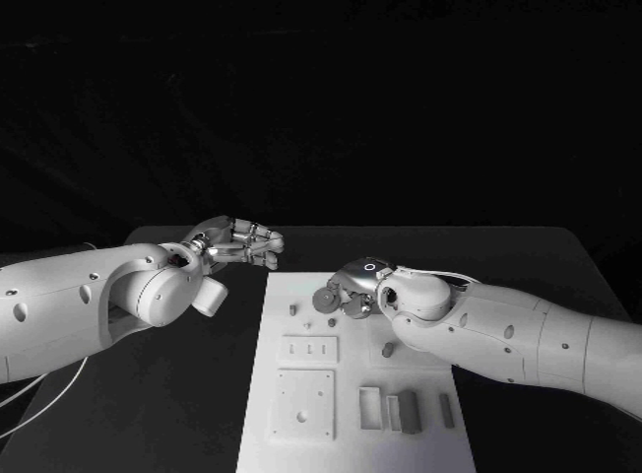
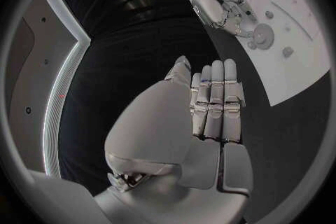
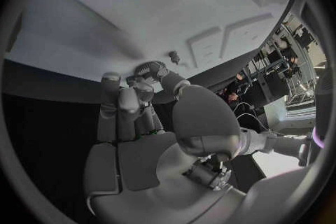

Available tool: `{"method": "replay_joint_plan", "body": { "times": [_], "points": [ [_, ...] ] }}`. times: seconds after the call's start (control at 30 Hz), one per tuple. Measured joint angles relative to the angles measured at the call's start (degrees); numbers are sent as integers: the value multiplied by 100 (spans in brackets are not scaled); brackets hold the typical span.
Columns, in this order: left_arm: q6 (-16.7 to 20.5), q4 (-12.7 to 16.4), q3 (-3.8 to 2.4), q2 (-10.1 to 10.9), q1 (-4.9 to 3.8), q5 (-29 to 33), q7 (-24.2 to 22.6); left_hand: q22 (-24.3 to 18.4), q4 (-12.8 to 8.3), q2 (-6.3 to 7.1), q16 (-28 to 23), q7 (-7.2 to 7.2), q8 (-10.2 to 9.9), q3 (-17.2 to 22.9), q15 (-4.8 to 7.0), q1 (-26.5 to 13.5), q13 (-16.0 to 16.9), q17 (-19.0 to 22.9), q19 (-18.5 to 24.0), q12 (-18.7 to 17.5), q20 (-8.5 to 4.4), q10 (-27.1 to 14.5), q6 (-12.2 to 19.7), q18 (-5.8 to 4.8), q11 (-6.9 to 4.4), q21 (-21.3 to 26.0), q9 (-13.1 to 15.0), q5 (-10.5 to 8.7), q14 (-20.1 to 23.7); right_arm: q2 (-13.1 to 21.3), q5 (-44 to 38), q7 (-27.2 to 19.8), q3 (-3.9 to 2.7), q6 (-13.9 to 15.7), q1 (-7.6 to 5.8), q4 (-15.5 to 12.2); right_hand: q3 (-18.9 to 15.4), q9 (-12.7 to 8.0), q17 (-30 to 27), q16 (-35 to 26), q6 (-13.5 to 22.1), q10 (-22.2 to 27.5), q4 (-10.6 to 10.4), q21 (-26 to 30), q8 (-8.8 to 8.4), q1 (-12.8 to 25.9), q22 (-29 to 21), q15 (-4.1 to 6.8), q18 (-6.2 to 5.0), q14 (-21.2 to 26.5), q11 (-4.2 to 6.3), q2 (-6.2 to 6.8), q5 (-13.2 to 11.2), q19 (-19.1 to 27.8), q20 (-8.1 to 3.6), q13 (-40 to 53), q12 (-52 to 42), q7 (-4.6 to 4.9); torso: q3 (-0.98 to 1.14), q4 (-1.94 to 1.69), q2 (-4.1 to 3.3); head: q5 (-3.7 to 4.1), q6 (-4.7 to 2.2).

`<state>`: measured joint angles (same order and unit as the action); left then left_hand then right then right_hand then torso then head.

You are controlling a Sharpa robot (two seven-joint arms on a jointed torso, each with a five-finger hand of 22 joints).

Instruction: Assemble the parts on the task board

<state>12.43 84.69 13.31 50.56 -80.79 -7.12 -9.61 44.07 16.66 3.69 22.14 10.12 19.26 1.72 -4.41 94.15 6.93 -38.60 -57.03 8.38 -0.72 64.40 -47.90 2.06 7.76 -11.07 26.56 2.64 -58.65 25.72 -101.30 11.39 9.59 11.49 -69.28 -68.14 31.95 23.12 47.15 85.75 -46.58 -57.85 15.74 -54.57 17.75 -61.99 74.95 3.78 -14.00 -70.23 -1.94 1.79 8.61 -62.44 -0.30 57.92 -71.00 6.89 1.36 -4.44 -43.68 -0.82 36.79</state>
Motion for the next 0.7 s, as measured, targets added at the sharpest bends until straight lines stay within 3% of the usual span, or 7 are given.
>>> {"method": "replay_joint_plan", "body": {
  "times": [0.3,0.57,0.7],
  "points": [
    [6,2,1,31,0,0,1,0,0,0,-23,0,0,0,0,0,0,-6,0,0,0,0,0,-1,0,0,0,0,0,194,26,1,-9,92,-3,-163,0,-7,0,0,1,0,31,0,0,35,0,0,0,0,0,35,0,0,1,0,-22,1,-1,9,-1,-12,-14],
    [17,-54,1,60,-1,0,1,0,0,0,-23,0,0,0,0,0,0,-11,0,-19,0,0,0,25,0,0,-1,0,0,705,167,-10,-267,343,-198,-744,0,-14,0,0,7,1,31,0,0,45,0,0,0,0,-2,185,0,1,2,-11,-22,7,5,34,0,-5,-57],
    [23,-110,3,55,0,0,0,0,0,0,-23,0,-9,0,0,0,0,-11,0,-21,1,0,0,58,0,0,-1,0,0,1041,301,-35,-347,461,-279,-1028,0,-14,0,0,8,1,31,0,0,30,0,0,0,0,-2,245,0,1,2,-18,-22,8,19,67,8,-15,-85]
  ]
}}
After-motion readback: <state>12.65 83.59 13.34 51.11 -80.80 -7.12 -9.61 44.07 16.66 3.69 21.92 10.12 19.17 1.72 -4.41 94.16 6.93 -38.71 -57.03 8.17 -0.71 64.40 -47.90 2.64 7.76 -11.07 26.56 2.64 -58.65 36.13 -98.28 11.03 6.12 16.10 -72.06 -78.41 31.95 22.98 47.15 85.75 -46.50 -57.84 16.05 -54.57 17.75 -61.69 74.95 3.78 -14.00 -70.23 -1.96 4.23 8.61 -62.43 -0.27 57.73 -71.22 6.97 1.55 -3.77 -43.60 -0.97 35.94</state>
